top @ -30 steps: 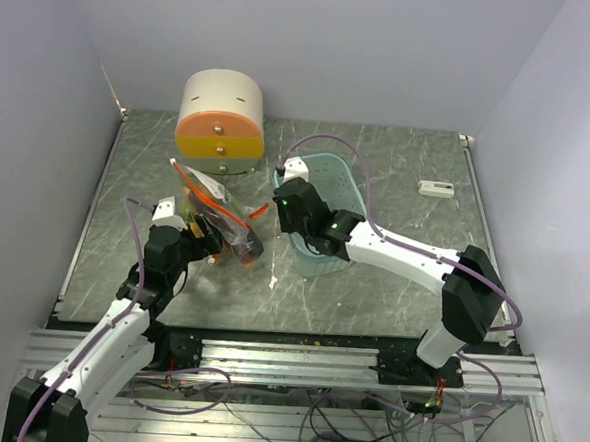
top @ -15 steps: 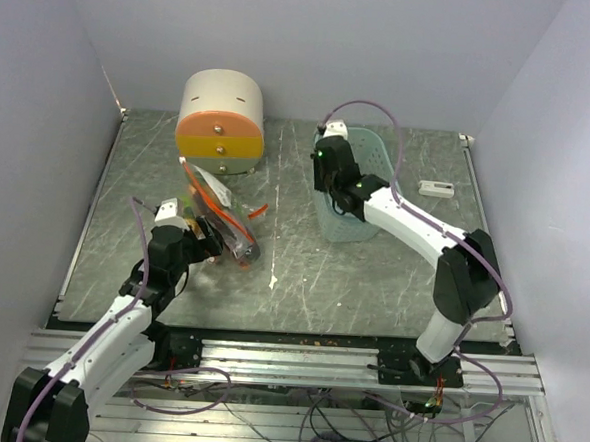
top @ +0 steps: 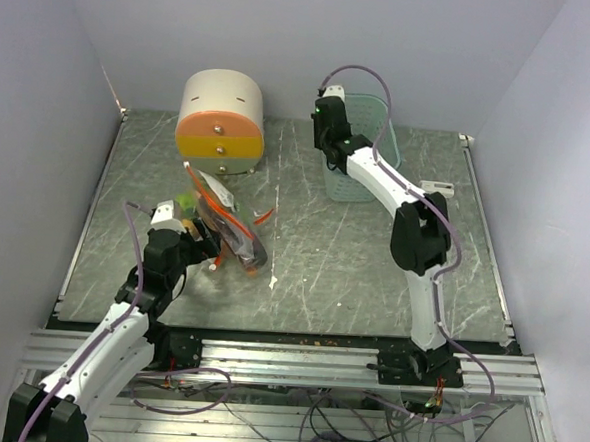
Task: Open the zip-top bag and remove the fake food
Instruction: Move the bin to the center of the board, then pick up the zipper food storage bag at the center of the board.
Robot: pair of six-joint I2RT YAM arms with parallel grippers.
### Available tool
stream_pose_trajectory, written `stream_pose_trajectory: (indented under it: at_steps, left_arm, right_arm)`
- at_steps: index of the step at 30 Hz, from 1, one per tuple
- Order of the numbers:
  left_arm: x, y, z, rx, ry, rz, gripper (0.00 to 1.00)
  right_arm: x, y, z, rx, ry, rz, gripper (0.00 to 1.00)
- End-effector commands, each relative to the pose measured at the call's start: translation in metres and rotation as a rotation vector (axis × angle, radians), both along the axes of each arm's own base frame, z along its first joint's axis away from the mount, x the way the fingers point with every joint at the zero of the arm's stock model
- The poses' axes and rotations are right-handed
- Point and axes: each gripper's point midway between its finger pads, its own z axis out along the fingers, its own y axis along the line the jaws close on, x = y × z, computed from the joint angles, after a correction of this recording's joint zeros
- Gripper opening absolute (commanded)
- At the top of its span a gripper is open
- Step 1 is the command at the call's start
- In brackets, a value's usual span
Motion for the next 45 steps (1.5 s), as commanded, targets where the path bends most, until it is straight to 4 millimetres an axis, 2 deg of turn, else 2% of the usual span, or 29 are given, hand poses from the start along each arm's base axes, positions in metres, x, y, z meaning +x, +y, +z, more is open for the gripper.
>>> stream_pose_trajectory:
  at_steps: [1, 4, 7, 9, 10, 11, 14, 16, 18, 21, 24, 27, 30, 33, 36, 40, 45]
  left_arm:
    - [-0.001, 0.004, -0.009, 0.021, 0.025, 0.009, 1.0]
    - [-0.001, 0.001, -0.009, 0.021, 0.024, -0.004, 1.0]
    - [0.0, 0.001, -0.009, 0.02, 0.023, -0.004, 1.0]
    - [0.0, 0.001, -0.008, 0.02, 0.02, -0.007, 1.0]
    - [0.0, 0.001, -0.008, 0.02, 0.019, -0.008, 1.0]
    - [0.0, 0.0, -0.008, 0.019, 0.018, -0.009, 1.0]
    - [0.0, -0.001, -0.008, 0.018, 0.015, -0.014, 0.99]
    - [0.0, 0.0, -0.008, 0.018, 0.015, -0.01, 1.0]
    - [0.0, 0.0, -0.009, 0.017, 0.017, -0.008, 1.0]
    - [0.0, 0.0, -0.009, 0.017, 0.02, -0.007, 0.99]
    - [0.0, 0.001, -0.009, 0.014, 0.018, -0.003, 1.0]
    - [0.0, 0.001, -0.009, 0.014, 0.017, 0.001, 1.0]
    - [0.0, 0.002, -0.009, 0.014, 0.015, 0.002, 0.99]
    - [-0.001, 0.002, -0.008, 0.012, 0.013, 0.005, 0.99]
    - [-0.001, 0.002, -0.008, 0.012, 0.013, 0.007, 0.99]
    - [0.0, 0.002, -0.009, 0.013, 0.017, 0.007, 1.0]
    - [0.0, 0.002, -0.01, 0.012, 0.018, 0.008, 1.0]
  right_arm:
    - [0.028, -0.007, 0.013, -0.056, -0.044, -0.015, 0.22]
    - [0.03, -0.006, 0.031, -0.053, -0.082, -0.006, 0.47]
    - [0.014, -0.008, 0.063, -0.021, -0.137, 0.0, 0.59]
    - [-0.007, -0.005, 0.086, -0.015, -0.192, 0.032, 0.68]
    - [-0.024, -0.008, 0.118, -0.003, -0.25, 0.028, 0.69]
    - [-0.038, -0.008, 0.132, -0.007, -0.282, 0.034, 0.7]
    - [-0.083, 0.01, 0.158, 0.018, -0.346, 0.117, 0.71]
    - [-0.115, 0.031, 0.164, 0.054, -0.36, 0.214, 0.71]
    - [-0.151, 0.062, 0.16, 0.095, -0.354, 0.345, 0.66]
    - [-0.208, 0.115, 0.135, 0.1, -0.316, 0.536, 0.63]
    - [-0.246, 0.15, 0.114, 0.133, -0.266, 0.656, 0.63]
    - [-0.27, 0.172, 0.098, 0.182, -0.237, 0.741, 0.63]
    - [-0.287, 0.188, 0.079, 0.18, -0.225, 0.801, 0.63]
    - [-0.295, 0.197, 0.061, 0.176, -0.188, 0.826, 0.62]
    - [-0.301, 0.201, 0.055, 0.197, -0.176, 0.839, 0.58]
    - [-0.301, 0.197, 0.065, 0.207, -0.192, 0.82, 0.53]
    - [-0.307, 0.188, 0.102, 0.272, -0.246, 0.794, 0.54]
